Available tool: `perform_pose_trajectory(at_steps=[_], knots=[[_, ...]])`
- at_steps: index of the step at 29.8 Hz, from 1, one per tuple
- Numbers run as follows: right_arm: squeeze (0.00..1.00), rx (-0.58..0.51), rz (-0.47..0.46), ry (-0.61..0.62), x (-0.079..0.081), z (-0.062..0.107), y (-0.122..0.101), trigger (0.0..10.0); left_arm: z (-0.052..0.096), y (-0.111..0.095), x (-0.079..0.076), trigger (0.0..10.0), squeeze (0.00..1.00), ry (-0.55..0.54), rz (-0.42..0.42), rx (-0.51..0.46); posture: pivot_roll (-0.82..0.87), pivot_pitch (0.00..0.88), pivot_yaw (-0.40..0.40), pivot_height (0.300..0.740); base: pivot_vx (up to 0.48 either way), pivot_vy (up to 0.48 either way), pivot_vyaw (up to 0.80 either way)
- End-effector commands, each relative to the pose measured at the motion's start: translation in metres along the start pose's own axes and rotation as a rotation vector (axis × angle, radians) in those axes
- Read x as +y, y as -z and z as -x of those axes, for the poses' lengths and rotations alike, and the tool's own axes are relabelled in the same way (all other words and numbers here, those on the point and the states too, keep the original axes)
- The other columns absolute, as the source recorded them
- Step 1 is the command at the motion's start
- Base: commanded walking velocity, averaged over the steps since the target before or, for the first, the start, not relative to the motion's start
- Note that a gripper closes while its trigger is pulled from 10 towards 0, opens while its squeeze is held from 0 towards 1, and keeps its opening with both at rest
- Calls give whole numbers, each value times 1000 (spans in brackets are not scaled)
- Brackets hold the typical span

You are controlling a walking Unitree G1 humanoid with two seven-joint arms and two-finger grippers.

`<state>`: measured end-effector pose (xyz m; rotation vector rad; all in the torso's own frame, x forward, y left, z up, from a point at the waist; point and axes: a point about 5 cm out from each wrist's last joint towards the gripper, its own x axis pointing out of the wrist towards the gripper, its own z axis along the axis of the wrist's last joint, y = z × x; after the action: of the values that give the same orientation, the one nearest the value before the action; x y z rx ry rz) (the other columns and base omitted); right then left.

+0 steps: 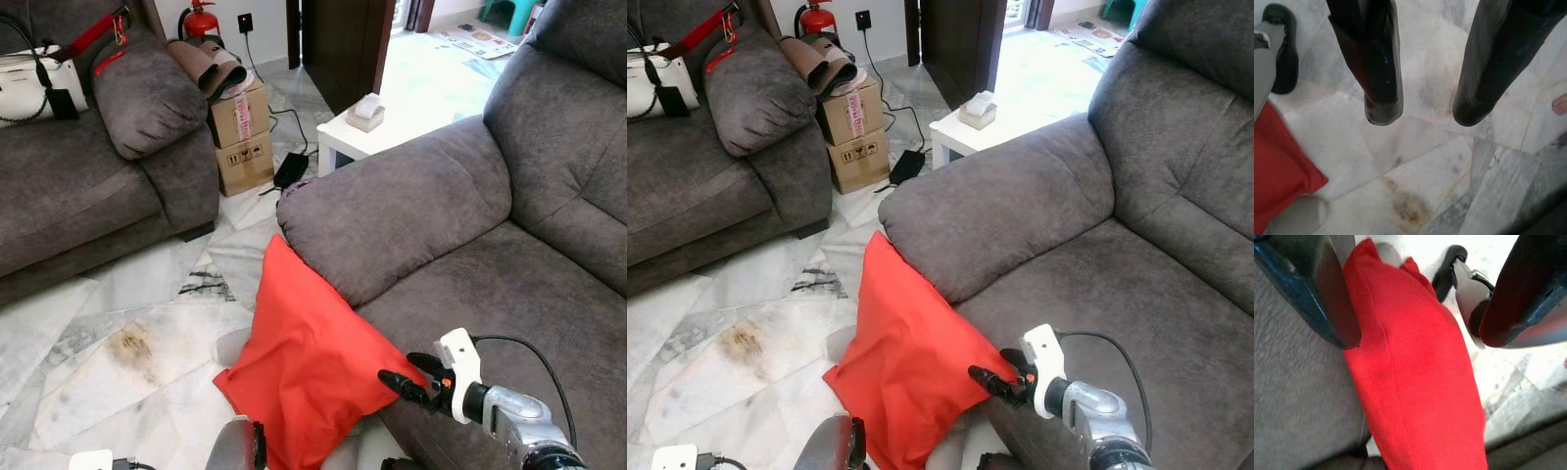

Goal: Move the pillow to the sofa from floor

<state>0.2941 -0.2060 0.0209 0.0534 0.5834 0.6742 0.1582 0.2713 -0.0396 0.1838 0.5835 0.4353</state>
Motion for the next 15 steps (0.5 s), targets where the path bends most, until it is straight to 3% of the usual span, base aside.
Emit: perform_pose_trajectory(at_steps=[1, 15], knots=[[0, 7, 10, 12, 3, -2, 5, 10000, 3, 7, 0, 10000, 0, 5, -7, 22, 101, 189, 17, 623, 0, 0, 0], [0, -51, -3, 63, 15, -19, 1, 10000, -8, -28, -1, 10000, 0, 12, 46, -109, 121, 193, 26, 623, 0, 0, 0]])
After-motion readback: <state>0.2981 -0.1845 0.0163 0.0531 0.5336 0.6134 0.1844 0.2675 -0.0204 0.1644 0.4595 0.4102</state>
